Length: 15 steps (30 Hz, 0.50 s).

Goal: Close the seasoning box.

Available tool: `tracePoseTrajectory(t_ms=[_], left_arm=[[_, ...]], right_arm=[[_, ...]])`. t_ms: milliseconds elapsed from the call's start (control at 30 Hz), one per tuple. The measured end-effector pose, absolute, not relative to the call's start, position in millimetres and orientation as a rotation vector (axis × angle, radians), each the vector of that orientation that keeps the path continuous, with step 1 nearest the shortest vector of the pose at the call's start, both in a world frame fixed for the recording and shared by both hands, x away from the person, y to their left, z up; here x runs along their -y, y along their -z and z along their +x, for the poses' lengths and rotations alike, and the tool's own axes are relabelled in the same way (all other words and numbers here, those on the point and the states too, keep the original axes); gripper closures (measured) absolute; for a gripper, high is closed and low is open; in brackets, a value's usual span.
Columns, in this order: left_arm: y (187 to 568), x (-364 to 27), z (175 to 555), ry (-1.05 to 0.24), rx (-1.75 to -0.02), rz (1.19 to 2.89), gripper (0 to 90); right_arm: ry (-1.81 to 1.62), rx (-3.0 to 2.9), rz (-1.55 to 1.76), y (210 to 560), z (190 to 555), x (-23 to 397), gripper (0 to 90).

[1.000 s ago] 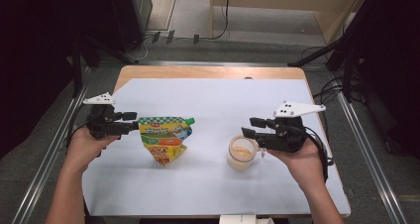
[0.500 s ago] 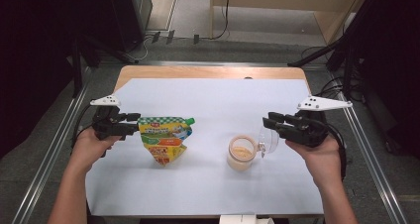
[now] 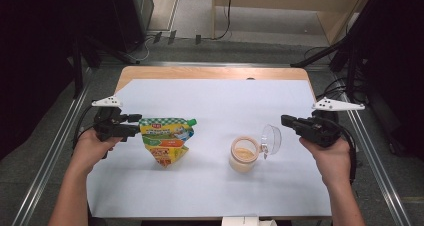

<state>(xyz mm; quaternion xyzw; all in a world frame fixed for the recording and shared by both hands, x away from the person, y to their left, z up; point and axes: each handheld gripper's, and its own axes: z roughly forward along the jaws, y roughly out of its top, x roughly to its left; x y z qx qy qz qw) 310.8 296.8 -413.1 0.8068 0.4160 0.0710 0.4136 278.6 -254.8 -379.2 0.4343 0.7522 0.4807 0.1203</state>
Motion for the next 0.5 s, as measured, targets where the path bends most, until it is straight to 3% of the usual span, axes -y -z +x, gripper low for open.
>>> tracePoseTrajectory(t_ms=[500], left_arm=[[413.5,-295.3,310.8,-0.177,-1.038,2.032,39.0]], right_arm=[[-1.387,-2.290,1.336,416.1,287.8,247.7,90.0]])
